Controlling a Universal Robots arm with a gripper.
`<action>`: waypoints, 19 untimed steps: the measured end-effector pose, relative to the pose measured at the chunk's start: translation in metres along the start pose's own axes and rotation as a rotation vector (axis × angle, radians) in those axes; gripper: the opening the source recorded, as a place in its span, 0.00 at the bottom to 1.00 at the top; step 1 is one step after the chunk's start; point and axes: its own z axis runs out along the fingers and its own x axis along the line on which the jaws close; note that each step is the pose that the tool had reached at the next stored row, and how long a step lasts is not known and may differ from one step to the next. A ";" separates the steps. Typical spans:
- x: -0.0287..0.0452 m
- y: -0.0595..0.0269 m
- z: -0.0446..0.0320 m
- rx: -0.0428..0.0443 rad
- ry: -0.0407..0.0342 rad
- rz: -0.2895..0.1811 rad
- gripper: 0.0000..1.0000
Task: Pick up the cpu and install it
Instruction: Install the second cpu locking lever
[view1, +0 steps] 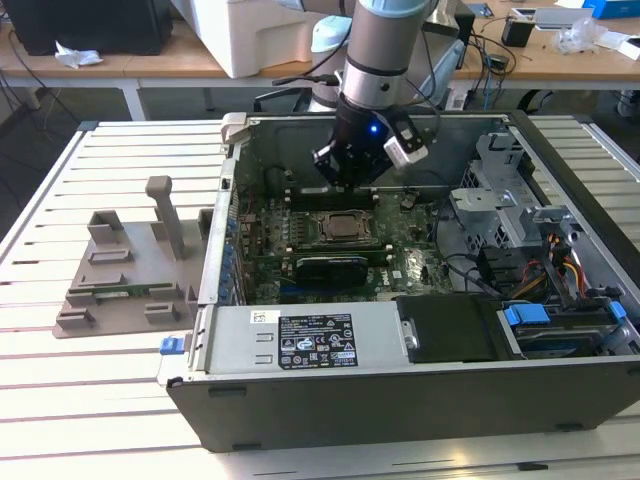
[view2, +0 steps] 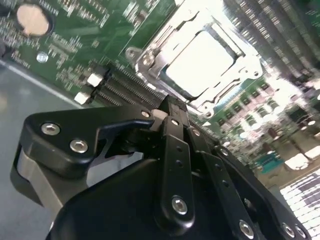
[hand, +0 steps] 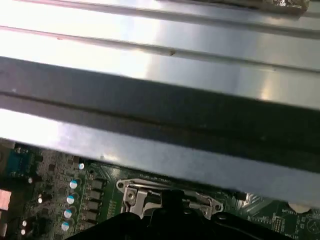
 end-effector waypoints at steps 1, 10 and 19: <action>0.0001 -0.0010 0.0000 0.0089 0.0016 0.001 0.11; 0.0053 -0.0196 -0.0160 0.0132 0.0024 0.002 0.11; 0.0102 -0.0185 -0.0673 0.0159 0.0029 0.002 0.11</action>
